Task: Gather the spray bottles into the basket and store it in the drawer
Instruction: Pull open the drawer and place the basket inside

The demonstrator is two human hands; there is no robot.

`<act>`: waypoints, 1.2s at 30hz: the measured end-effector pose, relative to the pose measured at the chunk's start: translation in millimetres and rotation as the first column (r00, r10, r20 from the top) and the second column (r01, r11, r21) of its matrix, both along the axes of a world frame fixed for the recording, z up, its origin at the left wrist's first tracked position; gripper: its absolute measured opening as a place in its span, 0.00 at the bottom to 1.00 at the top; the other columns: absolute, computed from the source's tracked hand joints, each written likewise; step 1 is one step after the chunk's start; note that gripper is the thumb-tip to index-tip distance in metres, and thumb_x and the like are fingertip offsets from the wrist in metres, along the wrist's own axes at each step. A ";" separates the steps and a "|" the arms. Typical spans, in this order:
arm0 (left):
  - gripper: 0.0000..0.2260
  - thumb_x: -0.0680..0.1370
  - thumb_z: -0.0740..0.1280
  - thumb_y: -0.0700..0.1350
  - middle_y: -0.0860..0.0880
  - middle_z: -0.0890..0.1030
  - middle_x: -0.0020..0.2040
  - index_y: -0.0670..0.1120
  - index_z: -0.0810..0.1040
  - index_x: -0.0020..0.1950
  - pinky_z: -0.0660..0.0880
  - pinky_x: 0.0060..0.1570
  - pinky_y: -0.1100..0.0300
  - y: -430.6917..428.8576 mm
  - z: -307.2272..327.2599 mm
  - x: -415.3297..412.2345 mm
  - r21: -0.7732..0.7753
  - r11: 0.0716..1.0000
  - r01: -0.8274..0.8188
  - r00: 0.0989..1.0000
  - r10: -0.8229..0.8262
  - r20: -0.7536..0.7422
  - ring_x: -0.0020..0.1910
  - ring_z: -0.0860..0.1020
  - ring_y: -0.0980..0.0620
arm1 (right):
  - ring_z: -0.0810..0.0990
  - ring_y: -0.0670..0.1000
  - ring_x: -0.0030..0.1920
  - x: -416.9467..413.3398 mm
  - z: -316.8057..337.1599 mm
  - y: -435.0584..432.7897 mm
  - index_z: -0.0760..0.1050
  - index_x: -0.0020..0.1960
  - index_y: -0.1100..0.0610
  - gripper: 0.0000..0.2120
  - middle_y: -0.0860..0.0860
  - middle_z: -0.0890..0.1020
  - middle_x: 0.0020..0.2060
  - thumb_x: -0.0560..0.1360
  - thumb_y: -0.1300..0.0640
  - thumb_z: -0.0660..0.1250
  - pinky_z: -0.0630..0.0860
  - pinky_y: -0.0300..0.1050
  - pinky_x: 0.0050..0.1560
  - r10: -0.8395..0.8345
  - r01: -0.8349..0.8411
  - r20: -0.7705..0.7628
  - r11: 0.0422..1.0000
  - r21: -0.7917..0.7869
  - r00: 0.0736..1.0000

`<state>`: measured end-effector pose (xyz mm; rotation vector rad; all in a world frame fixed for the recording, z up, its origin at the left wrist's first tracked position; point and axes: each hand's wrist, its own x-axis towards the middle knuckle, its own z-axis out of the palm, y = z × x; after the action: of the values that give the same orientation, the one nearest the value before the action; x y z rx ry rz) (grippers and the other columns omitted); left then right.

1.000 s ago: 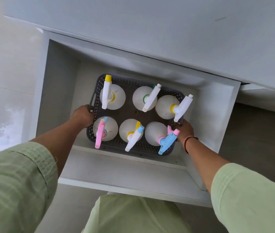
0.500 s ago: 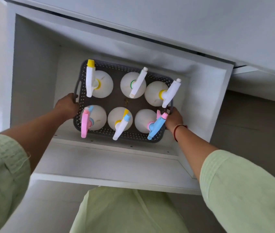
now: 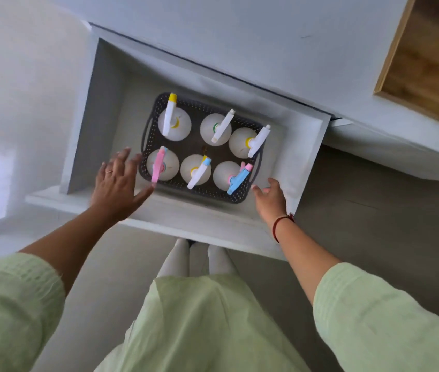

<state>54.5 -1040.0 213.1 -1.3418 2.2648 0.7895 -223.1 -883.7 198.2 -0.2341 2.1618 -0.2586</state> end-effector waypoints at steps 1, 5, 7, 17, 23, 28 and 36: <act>0.40 0.72 0.53 0.69 0.39 0.57 0.77 0.45 0.56 0.76 0.53 0.72 0.38 7.9 3.9 5.4 0.015 0.996 0.083 0.997 -0.083 0.003 0.74 0.58 0.37 | 0.74 0.58 0.64 6.3 9.9 5.4 0.64 0.71 0.57 0.28 0.58 0.73 0.65 0.76 0.46 0.64 0.72 0.51 0.64 0.067 -0.067 0.011 0.998 -0.009 0.998; 0.54 0.62 0.44 0.81 0.41 0.54 0.78 0.47 0.49 0.78 0.37 0.73 0.41 33.4 3.3 22.4 0.112 0.908 0.404 0.912 -0.410 0.032 0.77 0.50 0.42 | 0.69 0.55 0.67 37.7 43.0 32.8 0.66 0.70 0.52 0.39 0.55 0.71 0.66 0.67 0.33 0.67 0.67 0.51 0.68 0.496 -0.486 0.187 0.868 -0.101 0.848; 0.55 0.61 0.56 0.79 0.42 0.55 0.78 0.47 0.46 0.78 0.28 0.70 0.46 42.6 -1.3 27.4 0.112 0.844 0.524 0.844 -0.532 0.063 0.76 0.47 0.43 | 0.66 0.56 0.69 51.7 45.6 43.7 0.63 0.72 0.50 0.45 0.53 0.69 0.68 0.61 0.30 0.68 0.66 0.53 0.69 0.703 -0.707 0.255 0.701 -0.093 0.664; 0.63 0.53 0.79 0.62 0.40 0.48 0.78 0.51 0.44 0.78 0.25 0.66 0.40 32.6 -8.4 18.3 -0.032 0.920 0.390 0.914 -0.383 0.129 0.74 0.30 0.48 | 0.74 0.58 0.62 62.8 25.9 52.0 0.65 0.69 0.52 0.23 0.53 0.74 0.63 0.75 0.56 0.65 0.73 0.53 0.59 0.887 -0.889 0.114 0.426 0.168 0.447; 0.67 0.55 0.78 0.62 0.42 0.41 0.78 0.55 0.29 0.74 0.27 0.65 0.37 28.3 -4.0 5.9 -0.036 0.978 0.203 0.965 -0.194 0.174 0.71 0.24 0.48 | 0.73 0.57 0.63 56.9 24.0 43.8 0.65 0.68 0.52 0.23 0.52 0.74 0.63 0.75 0.56 0.64 0.71 0.52 0.60 0.854 -0.839 0.047 0.496 0.226 0.518; 0.66 0.56 0.78 0.59 0.43 0.39 0.78 0.56 0.27 0.73 0.26 0.64 0.38 7.8 -1.0 -14.5 -0.043 0.991 0.130 0.978 -0.121 0.169 0.70 0.22 0.49 | 0.73 0.56 0.62 35.5 23.5 25.9 0.66 0.67 0.51 0.22 0.52 0.75 0.62 0.74 0.55 0.64 0.71 0.50 0.59 0.845 -0.819 -0.026 0.526 0.230 0.535; 0.63 0.59 0.77 0.58 0.43 0.33 0.77 0.53 0.31 0.75 0.37 0.69 0.31 -34.2 5.0 -58.8 -0.117 0.989 0.092 0.976 -0.066 0.207 0.69 0.23 0.46 | 0.74 0.55 0.61 -3.9 21.5 -15.1 0.68 0.65 0.51 0.23 0.51 0.76 0.59 0.72 0.50 0.68 0.71 0.50 0.58 0.807 -0.769 -0.200 0.590 0.248 0.555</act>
<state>-4.3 -1074.2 218.1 -1.3128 2.2205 0.4663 -227.0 -898.8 219.8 -1.2105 2.1049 0.4841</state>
